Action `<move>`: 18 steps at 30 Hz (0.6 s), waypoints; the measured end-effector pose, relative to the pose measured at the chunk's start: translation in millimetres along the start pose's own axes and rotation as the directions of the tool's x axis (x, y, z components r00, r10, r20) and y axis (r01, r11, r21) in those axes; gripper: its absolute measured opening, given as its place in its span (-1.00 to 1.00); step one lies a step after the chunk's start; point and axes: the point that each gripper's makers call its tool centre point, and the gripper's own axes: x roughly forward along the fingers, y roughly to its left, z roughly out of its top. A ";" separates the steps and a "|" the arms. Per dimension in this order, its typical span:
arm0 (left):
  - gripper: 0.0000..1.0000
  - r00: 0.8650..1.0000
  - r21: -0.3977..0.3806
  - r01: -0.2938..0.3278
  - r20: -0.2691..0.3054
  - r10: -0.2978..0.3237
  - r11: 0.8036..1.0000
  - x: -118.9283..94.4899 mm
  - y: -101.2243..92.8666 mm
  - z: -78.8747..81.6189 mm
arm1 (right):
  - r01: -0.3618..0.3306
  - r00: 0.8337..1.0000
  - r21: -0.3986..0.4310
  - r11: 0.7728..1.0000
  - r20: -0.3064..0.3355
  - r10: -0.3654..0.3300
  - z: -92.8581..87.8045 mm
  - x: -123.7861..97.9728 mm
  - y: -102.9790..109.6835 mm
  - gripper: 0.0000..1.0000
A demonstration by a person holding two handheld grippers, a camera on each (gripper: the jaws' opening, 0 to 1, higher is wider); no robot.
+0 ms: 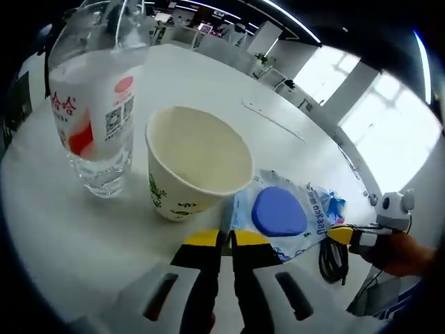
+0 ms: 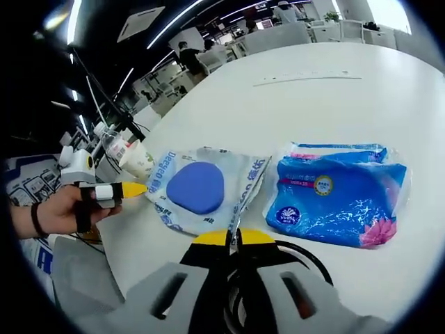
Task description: Arrange the tabletop items into an orderly group along one side of the table until the central work area is clear of visible clutter.
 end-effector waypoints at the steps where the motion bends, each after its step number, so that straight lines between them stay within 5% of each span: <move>1: -0.94 1.000 -0.001 0.001 0.003 -0.001 1.000 -0.4 -0.3 1.0 | 0.000 1.000 -0.002 1.000 0.001 0.000 0.3 -0.3 0.1 -0.96; 18: -0.77 1.000 0.014 0.000 0.006 0.000 1.000 -19.9 7.9 -2.2 | 0.018 0.999 0.019 1.000 0.027 -0.019 -1.0 -20.7 -8.7 -0.69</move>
